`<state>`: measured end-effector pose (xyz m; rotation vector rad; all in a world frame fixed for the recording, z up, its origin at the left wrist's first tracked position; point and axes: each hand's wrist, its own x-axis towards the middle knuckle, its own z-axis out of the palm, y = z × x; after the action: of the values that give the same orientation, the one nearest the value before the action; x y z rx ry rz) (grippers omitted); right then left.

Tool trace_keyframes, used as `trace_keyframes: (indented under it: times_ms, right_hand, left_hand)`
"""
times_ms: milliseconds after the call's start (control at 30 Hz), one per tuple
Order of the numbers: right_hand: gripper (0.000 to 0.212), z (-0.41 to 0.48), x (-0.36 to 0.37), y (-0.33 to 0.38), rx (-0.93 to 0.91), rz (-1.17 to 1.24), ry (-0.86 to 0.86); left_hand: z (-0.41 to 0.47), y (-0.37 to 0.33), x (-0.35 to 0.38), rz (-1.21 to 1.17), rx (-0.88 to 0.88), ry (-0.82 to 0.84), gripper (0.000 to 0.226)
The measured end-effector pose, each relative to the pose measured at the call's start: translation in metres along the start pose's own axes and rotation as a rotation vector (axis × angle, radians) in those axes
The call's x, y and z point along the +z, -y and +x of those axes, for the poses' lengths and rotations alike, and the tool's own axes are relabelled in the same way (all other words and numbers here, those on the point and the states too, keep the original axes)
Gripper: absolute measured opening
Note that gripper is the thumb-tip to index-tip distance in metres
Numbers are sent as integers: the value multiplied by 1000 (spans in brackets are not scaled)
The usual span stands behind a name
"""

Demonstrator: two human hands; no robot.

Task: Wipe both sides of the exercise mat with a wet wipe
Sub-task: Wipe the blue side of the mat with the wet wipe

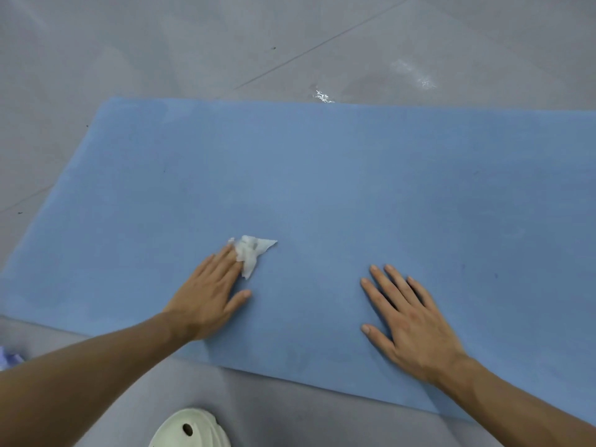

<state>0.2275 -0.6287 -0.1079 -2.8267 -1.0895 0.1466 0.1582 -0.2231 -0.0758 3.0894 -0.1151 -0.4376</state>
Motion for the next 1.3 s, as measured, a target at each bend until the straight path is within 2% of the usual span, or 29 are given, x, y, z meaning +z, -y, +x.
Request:
trace_keyframes:
  times_ms: [133, 267, 367, 467, 600, 700, 767, 833, 933, 1000, 1200, 1300]
  right_hand:
    - [69, 1, -2, -5, 54, 28, 2]
    - [70, 6, -5, -20, 234, 55, 3]
    - [72, 6, -11, -37, 348, 70, 25]
    - [72, 4, -15, -47, 362, 55, 62]
    - [75, 3, -19, -46, 417, 54, 94]
    - [80, 3, -23, -45, 461, 81, 134]
    - [81, 5, -25, -43, 478, 93, 132]
    - [83, 10, -26, -39, 495, 118, 133]
    - [88, 25, -30, -37, 521, 138, 124]
    - [91, 36, -33, -39, 539, 148, 124]
    - [86, 47, -39, -58, 610, 123, 170]
    - [93, 43, -38, -64, 597, 115, 223]
  left_hand:
    - [10, -65, 5, -26, 296, -68, 75]
    - [24, -133, 1, -50, 569, 31, 74]
    - [45, -163, -7, -35, 632, 62, 74]
    - [70, -156, -16, -80, 506, 56, 78]
    - [107, -107, -29, -108, 146, 22, 92]
    - [127, -66, -39, -164, -113, 21, 85]
    - [135, -51, -46, -149, -189, 33, 73]
    - [142, -49, -50, -129, -182, 42, 74]
    - [152, -76, -46, -207, -67, 53, 93]
    - [157, -107, -41, -266, 61, 46, 98]
    - [156, -211, -40, -167, 484, 59, 85]
    - [166, -216, -42, -143, 523, 77, 75]
